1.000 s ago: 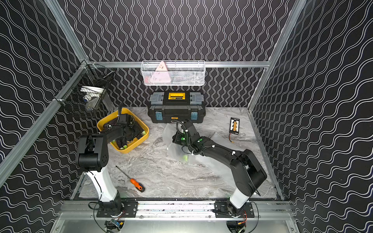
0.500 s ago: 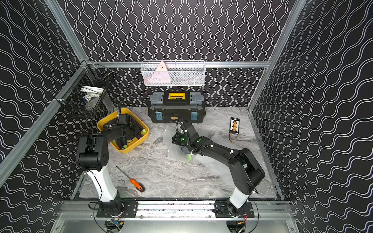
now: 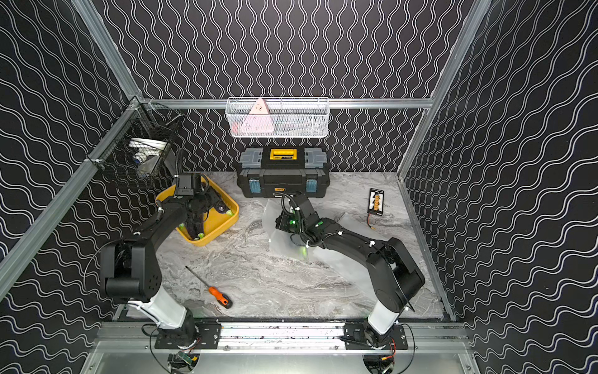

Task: Place the eggplant in a zip-top bag and seal the zipper
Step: Pick up the eggplant from the basket, then place the eggplant in the zipper food storage bag.

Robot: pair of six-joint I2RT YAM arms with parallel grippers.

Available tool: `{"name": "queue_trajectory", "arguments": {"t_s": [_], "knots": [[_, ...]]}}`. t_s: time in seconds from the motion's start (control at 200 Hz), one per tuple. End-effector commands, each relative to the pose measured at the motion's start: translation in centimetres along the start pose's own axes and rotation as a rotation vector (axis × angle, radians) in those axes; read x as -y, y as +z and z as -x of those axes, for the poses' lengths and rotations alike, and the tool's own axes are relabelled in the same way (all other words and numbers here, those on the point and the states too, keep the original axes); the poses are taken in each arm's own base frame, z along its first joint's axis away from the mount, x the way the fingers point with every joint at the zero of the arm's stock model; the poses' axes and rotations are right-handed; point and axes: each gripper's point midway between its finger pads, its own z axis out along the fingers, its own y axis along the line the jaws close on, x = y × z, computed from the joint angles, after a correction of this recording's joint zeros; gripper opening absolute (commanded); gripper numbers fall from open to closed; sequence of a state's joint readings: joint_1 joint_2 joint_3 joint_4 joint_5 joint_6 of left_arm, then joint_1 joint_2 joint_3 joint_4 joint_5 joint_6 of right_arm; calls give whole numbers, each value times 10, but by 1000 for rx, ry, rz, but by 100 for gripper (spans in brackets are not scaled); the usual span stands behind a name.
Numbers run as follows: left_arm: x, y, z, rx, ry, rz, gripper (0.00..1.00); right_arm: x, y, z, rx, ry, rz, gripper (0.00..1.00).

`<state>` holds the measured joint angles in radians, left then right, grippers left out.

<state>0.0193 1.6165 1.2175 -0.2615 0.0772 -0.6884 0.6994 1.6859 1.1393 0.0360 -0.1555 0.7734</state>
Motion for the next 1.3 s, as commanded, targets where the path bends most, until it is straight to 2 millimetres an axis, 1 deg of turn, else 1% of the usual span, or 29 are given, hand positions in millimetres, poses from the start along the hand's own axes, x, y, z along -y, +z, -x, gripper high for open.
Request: {"name": "queue_trajectory", "arguments": {"t_s": [0.0,0.08,0.205,0.28,0.405,0.51,0.716,0.786,0.901,1.071,1.146,1.211,1.296], "knots": [[31,-17,-18,-7,0,-74,44,-8,1,9,24,2,19,0],[53,-24,-38,-22,21,-111,44,-10,3,9,22,13,30,0],[85,-30,-79,-39,74,-148,44,-10,6,7,18,33,37,0],[96,-30,-97,-46,99,-157,44,-11,5,7,15,37,40,0],[108,-23,-117,-58,127,-150,43,-14,4,4,5,43,53,0],[115,-17,-126,-57,135,-145,43,-17,4,1,-3,44,62,0],[113,-6,-132,-30,175,-91,43,-23,3,-3,-8,59,87,0],[112,-4,-135,-19,194,-80,44,-25,2,-2,-4,71,98,0],[114,-2,-149,-46,216,-86,45,-29,1,3,9,83,111,0],[119,-6,-164,-112,194,-133,48,-28,2,8,30,78,98,0],[125,-9,-170,-150,188,-165,50,-26,3,8,34,80,91,0],[132,-11,-174,-186,183,-197,55,-25,3,9,41,82,86,0],[137,-14,-179,-224,182,-218,63,-23,4,8,43,82,80,0]]}}
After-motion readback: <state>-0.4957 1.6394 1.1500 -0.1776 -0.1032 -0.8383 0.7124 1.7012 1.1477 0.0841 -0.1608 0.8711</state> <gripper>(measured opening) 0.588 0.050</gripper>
